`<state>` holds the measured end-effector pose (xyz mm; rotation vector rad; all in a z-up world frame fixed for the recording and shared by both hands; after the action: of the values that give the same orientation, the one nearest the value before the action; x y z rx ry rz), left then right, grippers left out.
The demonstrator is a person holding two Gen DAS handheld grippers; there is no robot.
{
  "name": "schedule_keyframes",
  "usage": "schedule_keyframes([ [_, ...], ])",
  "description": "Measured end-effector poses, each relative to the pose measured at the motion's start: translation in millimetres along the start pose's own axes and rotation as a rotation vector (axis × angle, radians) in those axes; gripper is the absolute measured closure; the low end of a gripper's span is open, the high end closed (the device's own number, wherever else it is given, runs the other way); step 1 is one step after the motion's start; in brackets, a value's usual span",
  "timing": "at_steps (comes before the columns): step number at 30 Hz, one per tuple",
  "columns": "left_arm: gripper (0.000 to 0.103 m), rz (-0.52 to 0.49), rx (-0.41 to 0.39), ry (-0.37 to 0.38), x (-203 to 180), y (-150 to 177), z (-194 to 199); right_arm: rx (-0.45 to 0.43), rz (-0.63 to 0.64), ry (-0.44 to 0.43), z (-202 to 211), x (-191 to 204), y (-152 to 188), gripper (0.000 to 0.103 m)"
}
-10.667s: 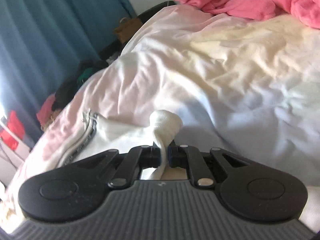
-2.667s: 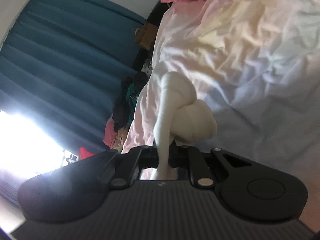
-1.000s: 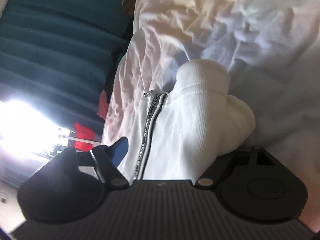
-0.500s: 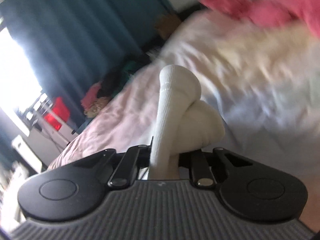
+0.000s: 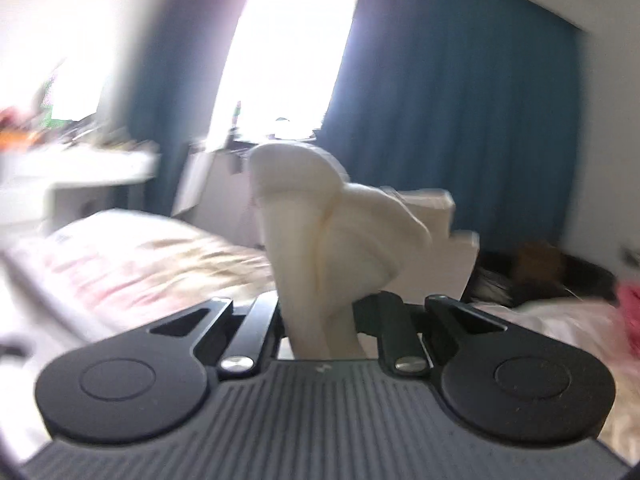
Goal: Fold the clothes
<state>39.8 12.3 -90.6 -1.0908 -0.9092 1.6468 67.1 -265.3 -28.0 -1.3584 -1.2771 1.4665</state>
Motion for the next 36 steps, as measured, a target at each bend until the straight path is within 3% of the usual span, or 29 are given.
schedule_keyframes([
  [6, 0.009, 0.053, -0.004, 0.003, 10, -9, 9, 0.177, 0.302, -0.374, 20, 127, 77, 0.089],
  [9, 0.009, 0.095, 0.018, 0.010, 17, -9, 8, 0.200, 0.388, -0.384, 27, 141, 94, 0.088],
  [13, 0.009, 0.151, 0.026, 0.028, 27, -16, 3, 0.227, 0.279, -0.372, 21, 131, 78, 0.088],
  [20, 0.009, 0.214, 0.008, 0.044, 50, -34, -2, 0.201, 0.219, -0.367, 11, 166, 56, 0.087],
  [25, 0.009, 0.147, -0.043, 0.053, 54, -46, 3, 0.237, 0.168, -0.403, 10, 177, 56, 0.084],
  [27, 0.009, 0.140, -0.052, 0.066, 53, -48, 6, 0.277, 0.097, -0.434, 13, 173, 54, 0.077],
  [29, 0.008, 0.144, -0.043, 0.087, 52, -46, 7, 0.316, 0.026, -0.464, 15, 169, 53, 0.051],
  [32, 0.008, 0.161, 0.003, 0.117, 50, -37, 3, 0.374, -0.081, -0.509, 19, 163, 50, 0.027],
  [36, 0.009, 0.264, 0.080, 0.227, 46, -25, -3, 0.434, -0.220, -0.559, 31, 148, 38, 0.022],
])
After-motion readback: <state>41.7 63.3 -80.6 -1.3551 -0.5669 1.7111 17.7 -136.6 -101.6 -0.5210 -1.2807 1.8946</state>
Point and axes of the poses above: each gripper's, at about its wrist camera, not at the fingertips, and z roughly against the way its jaws point, x to its left, y to its underside, the point moved 5 cm from there along -z, roughly the way its jaws point, and after that the axes turned 14 degrees about -x, right-handed, at the moved point
